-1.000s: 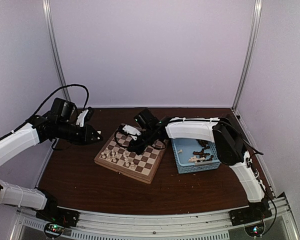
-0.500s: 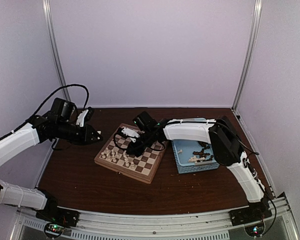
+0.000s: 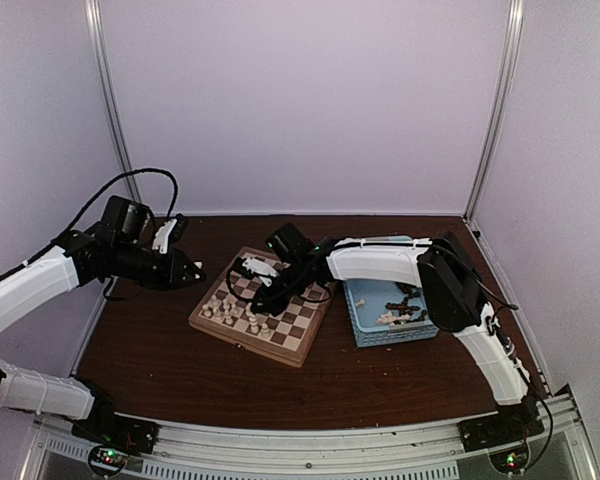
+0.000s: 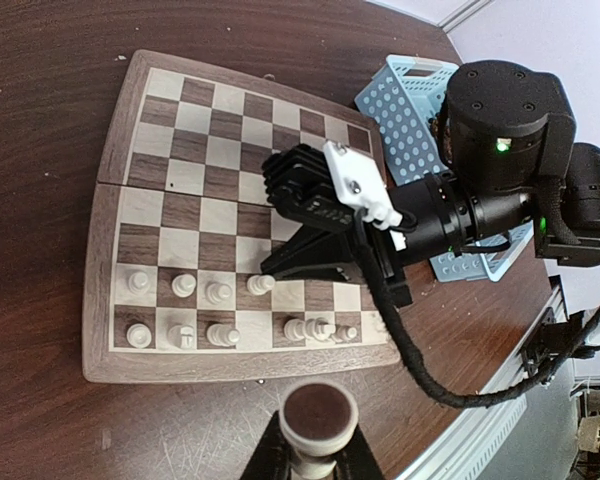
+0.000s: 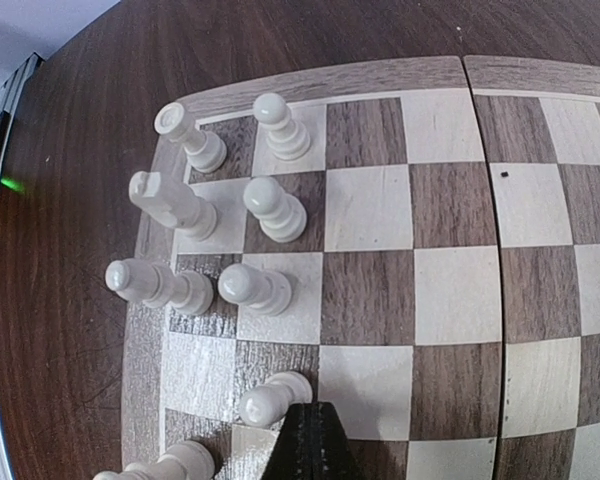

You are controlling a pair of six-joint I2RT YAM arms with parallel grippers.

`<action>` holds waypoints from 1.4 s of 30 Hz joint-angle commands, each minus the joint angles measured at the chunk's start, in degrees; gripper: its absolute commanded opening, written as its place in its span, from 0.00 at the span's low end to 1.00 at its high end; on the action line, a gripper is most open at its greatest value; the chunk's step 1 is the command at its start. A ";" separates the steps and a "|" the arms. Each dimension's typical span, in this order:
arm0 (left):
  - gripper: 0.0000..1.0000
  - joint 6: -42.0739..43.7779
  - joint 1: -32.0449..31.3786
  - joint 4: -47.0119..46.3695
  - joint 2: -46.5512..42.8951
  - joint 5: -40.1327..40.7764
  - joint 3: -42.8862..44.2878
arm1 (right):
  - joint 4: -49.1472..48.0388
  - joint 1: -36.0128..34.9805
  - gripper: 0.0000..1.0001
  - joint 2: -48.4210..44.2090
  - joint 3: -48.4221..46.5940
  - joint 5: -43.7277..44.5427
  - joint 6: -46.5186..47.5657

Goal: Set up the chess pieces on the board
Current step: Place the chess piece on the chessboard.

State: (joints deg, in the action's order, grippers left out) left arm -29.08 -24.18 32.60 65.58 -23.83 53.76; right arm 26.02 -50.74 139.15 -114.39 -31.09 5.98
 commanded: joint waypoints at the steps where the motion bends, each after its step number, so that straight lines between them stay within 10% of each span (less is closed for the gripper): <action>1: 0.09 0.51 0.45 -2.63 -0.19 -0.48 -0.14 | 0.60 0.10 0.00 1.30 -1.62 -1.44 0.30; 25: 0.09 0.89 0.45 -2.10 -0.54 -0.32 -0.33 | 0.25 0.06 0.00 0.46 -1.66 2.51 0.25; 42: 0.09 -7.51 0.45 -14.65 4.33 -14.72 -0.54 | -13.29 2.86 0.06 -22.40 18.77 5.55 -2.37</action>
State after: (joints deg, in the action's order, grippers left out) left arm -32.45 -24.14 26.72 66.78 -30.48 53.56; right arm 17.76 -47.51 124.53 -99.44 -25.76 4.23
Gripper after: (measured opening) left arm 0.119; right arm 0.035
